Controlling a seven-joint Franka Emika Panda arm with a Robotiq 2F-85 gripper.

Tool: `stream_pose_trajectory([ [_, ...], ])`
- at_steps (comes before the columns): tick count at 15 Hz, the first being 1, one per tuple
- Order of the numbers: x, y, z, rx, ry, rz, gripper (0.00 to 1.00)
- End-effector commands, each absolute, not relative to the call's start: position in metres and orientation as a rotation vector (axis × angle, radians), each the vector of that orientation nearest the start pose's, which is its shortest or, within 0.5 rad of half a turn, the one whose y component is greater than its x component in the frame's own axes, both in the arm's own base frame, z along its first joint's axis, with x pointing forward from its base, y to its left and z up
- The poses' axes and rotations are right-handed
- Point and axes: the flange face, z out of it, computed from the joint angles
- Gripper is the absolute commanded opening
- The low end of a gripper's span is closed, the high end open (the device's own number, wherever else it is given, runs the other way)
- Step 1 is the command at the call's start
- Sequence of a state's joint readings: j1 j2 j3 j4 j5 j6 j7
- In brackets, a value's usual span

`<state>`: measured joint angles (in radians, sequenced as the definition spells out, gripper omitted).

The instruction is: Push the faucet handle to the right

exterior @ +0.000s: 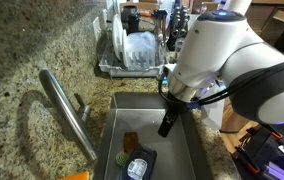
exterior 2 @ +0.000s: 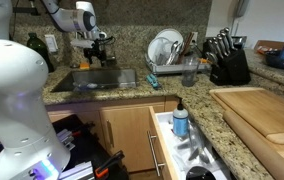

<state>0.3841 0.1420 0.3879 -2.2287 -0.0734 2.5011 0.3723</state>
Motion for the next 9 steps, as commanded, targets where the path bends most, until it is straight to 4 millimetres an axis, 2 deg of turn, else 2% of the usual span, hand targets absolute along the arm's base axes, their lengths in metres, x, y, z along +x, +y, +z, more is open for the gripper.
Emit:
stream_pose_trajectory([
  [1,0.4,0.386,0.328,-2.977,-0.676,-0.178,1.0],
  [3,0.409,0.385,0.324,-2.977,-0.637,-0.214,1.0],
  [4,0.421,0.389,0.317,-2.943,-0.603,-0.322,1.0],
  [9,0.466,0.431,0.301,-2.686,-0.646,-0.725,1.0],
])
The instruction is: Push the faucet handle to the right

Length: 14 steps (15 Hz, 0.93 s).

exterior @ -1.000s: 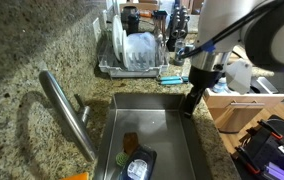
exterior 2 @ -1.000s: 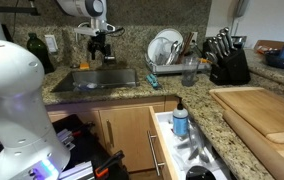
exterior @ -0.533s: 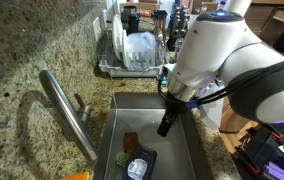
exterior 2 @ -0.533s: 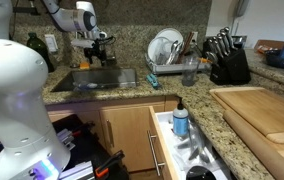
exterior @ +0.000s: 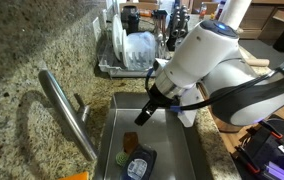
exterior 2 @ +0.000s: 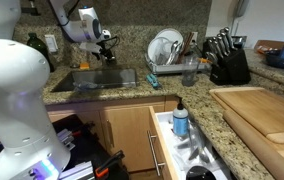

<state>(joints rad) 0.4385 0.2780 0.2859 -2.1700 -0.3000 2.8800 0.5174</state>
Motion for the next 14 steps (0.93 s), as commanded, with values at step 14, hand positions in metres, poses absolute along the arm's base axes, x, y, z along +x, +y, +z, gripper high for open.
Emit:
stream_pose_trajectory([
  [14,0.516,0.441,0.317,-2.458,-0.603,-1.08,1.0],
])
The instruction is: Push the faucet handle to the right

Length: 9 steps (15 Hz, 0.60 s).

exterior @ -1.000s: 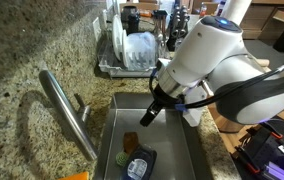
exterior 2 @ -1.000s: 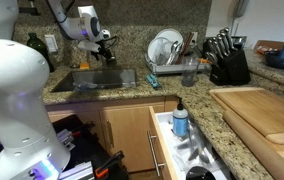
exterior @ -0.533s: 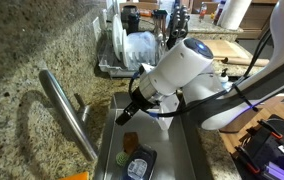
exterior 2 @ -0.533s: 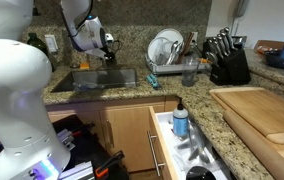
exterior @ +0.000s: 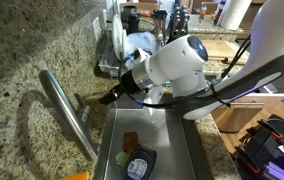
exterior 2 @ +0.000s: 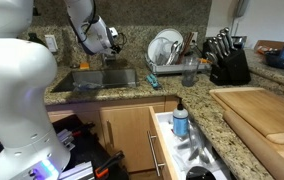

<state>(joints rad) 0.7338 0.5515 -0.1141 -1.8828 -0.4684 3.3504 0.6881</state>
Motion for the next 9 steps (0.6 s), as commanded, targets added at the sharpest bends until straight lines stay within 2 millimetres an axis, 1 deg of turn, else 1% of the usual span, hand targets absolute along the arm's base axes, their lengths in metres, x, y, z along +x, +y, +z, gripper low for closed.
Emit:
stream_pose_trajectory([
  [1,0.518,0.448,0.315,-2.42,-0.605,-1.097,1.0],
  [3,0.52,0.455,0.307,-2.399,-0.611,-1.102,1.0],
  [5,0.523,0.453,0.304,-2.394,-0.618,-1.119,1.0],
  [7,0.532,0.462,0.295,-2.371,-0.628,-1.153,1.0],
  [9,0.537,0.476,0.289,-2.336,-0.652,-1.181,1.0],
])
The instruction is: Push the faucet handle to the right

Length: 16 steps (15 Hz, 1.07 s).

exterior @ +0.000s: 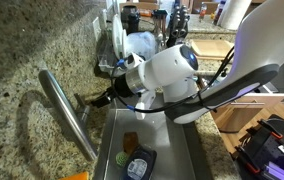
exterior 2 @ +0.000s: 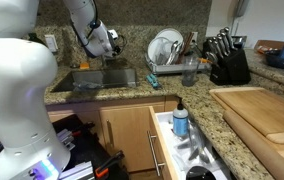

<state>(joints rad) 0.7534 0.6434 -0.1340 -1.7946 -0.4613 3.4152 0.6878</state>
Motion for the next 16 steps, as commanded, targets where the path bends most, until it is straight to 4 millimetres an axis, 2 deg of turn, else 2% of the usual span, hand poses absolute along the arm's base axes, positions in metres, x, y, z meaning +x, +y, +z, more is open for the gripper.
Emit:
stream_pose_trajectory([
  [1,0.539,0.483,0.287,-2.323,-0.651,-1.183,1.0],
  [2,0.531,0.468,0.296,-2.368,-0.636,-1.144,1.0],
  [6,0.531,0.471,0.291,-2.357,-0.673,-1.156,1.0],
  [7,0.538,0.473,0.287,-2.351,-0.68,-1.19,1.0],
  [10,0.55,0.488,0.283,-2.276,-0.675,-1.253,1.0],
  [11,0.563,0.501,0.295,-2.262,-0.653,-1.27,1.0],
  [12,0.568,0.503,0.294,-2.253,-0.631,-1.279,1.0],
  [13,0.553,0.49,0.293,-2.297,-0.64,-1.23,1.0],
  [16,0.555,0.494,0.291,-2.29,-0.636,-1.236,1.0],
])
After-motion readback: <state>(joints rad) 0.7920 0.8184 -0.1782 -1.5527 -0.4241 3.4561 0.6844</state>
